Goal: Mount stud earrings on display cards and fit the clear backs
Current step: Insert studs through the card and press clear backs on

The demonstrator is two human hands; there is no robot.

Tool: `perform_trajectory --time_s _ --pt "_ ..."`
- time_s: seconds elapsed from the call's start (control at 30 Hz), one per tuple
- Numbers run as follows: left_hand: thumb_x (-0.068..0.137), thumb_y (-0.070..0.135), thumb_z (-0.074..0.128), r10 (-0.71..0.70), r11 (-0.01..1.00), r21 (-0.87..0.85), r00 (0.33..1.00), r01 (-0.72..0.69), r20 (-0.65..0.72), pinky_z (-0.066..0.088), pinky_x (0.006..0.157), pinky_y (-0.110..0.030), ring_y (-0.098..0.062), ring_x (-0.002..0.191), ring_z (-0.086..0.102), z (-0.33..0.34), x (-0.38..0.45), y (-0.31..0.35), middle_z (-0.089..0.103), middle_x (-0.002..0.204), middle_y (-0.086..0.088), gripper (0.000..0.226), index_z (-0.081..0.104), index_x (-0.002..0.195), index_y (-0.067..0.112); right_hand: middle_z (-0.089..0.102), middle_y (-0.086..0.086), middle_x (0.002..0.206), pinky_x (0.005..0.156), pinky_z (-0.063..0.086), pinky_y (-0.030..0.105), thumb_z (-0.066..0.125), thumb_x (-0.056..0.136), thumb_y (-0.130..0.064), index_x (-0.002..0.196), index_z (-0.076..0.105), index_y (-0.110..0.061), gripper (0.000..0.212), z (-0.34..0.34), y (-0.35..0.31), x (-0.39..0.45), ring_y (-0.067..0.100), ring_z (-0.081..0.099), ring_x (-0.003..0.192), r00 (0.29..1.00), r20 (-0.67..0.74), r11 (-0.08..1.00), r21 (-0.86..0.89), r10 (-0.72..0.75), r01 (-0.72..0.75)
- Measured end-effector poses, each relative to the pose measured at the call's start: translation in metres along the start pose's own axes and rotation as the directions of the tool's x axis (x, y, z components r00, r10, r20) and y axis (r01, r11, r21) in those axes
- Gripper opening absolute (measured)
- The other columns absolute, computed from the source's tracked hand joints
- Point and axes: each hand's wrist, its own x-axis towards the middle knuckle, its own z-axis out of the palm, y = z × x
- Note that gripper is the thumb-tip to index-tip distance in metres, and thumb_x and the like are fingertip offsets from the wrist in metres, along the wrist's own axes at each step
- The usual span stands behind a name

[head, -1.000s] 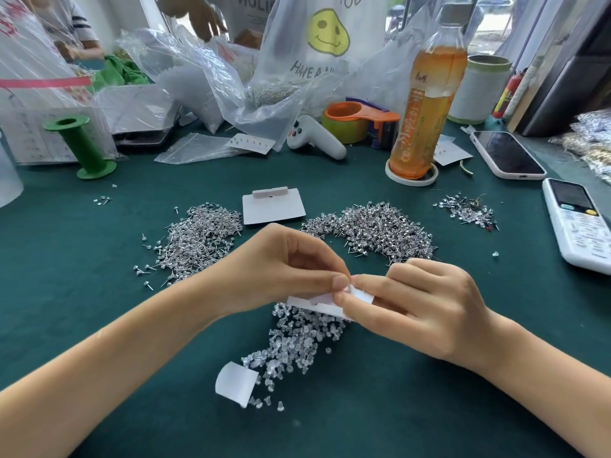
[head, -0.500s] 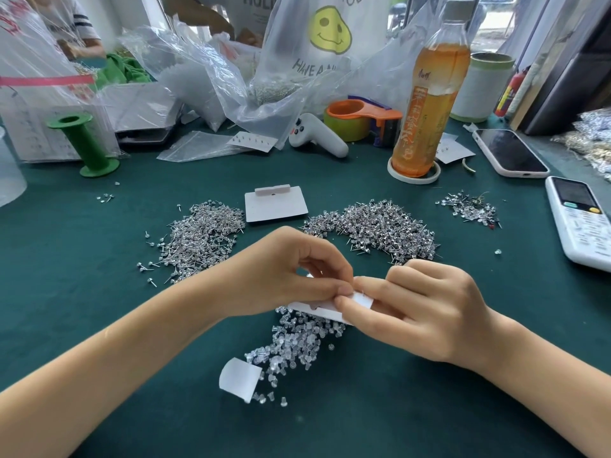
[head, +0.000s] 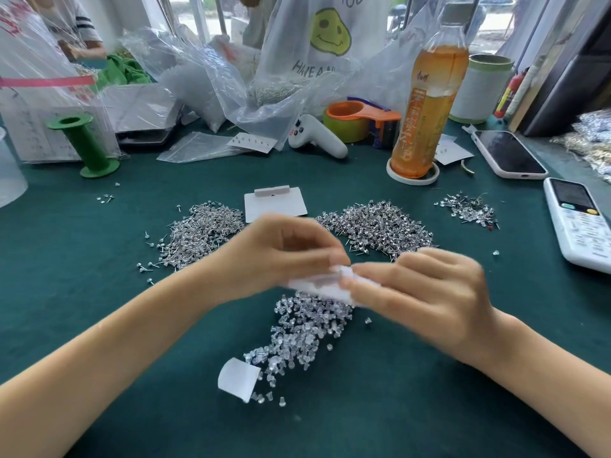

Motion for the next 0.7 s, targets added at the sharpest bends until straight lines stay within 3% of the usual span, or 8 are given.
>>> perform_trajectory --time_s 0.1,0.2,0.23,0.3,0.4,0.57,0.7 --pt "0.081 0.034 0.063 0.007 0.999 -0.027 0.935 -0.017 -0.354 0.046 0.075 -0.011 0.0 0.08 0.064 -0.009 0.005 -0.006 0.072 0.078 0.009 0.013 0.074 0.079 0.027 0.069 0.004 0.069 0.051 0.043 0.026 0.065 0.09 -0.007 0.09 0.073 -0.016 0.013 -0.005 0.01 -0.004 0.024 0.055 0.052 0.938 -0.153 0.945 0.153 0.311 -0.288" --pt "0.087 0.028 0.064 -0.001 0.993 0.103 0.893 0.053 -0.451 0.044 0.072 -0.024 -0.014 0.077 0.062 -0.007 0.006 -0.017 0.071 0.082 -0.008 0.014 0.073 0.076 0.025 0.056 -0.004 0.06 0.055 0.036 0.014 0.067 0.091 -0.019 0.088 0.071 -0.011 0.009 -0.007 0.021 -0.008 0.009 0.046 0.056 0.81 -0.246 0.846 0.189 0.532 -0.499" --pt "0.087 0.028 0.064 0.01 0.981 0.178 0.903 0.074 -0.429 0.043 0.069 -0.028 -0.016 0.073 0.059 -0.003 0.005 -0.019 0.07 0.08 -0.01 0.013 0.072 0.078 0.025 0.054 -0.008 0.062 0.057 0.034 0.009 0.066 0.091 -0.023 0.09 0.069 -0.013 0.011 -0.007 0.023 -0.008 0.003 0.046 0.059 0.775 -0.257 0.816 0.209 0.578 -0.539" --pt "0.086 0.027 0.065 0.079 0.936 0.349 0.939 0.046 -0.335 0.046 0.067 -0.022 -0.004 0.069 0.059 0.006 0.001 -0.017 0.069 0.074 0.004 0.007 0.07 0.081 0.026 0.052 -0.015 0.066 0.06 0.033 0.004 0.065 0.09 -0.029 0.097 0.064 -0.019 0.012 -0.006 0.026 -0.009 -0.009 0.044 0.061 0.715 -0.275 0.766 0.236 0.643 -0.598" --pt "0.086 0.024 0.068 0.192 0.833 0.541 0.977 -0.113 -0.092 0.047 0.075 -0.018 -0.003 0.079 0.06 0.021 -0.006 -0.01 0.065 0.083 0.012 0.005 0.071 0.087 0.021 0.054 -0.009 0.064 0.057 0.032 0.005 0.065 0.089 -0.031 0.103 0.06 -0.022 0.017 -0.005 0.029 -0.01 -0.007 0.042 0.057 0.66 -0.271 0.714 0.272 0.7 -0.645" --pt "0.086 0.033 0.066 0.248 0.642 0.72 0.96 -0.264 0.13 0.037 0.081 -0.02 -0.016 0.084 0.06 0.043 -0.012 -0.006 0.065 0.089 0.005 0.017 0.074 0.093 0.02 0.055 -0.015 0.066 0.058 0.033 0.005 0.065 0.089 -0.032 0.103 0.061 -0.023 0.017 -0.003 0.03 -0.012 -0.008 0.044 0.057 0.659 -0.265 0.71 0.272 0.704 -0.649" --pt "0.087 0.03 0.065 0.243 0.623 0.724 0.953 -0.295 0.18 0.036 0.08 -0.02 -0.018 0.081 0.059 0.047 -0.012 -0.007 0.065 0.09 0.004 0.017 0.074 0.096 0.02 0.054 -0.018 0.067 0.059 0.033 0.005 0.065 0.089 -0.033 0.102 0.061 -0.023 0.017 -0.002 0.029 -0.011 -0.008 0.045 0.058 0.67 -0.263 0.72 0.26 0.694 -0.643"
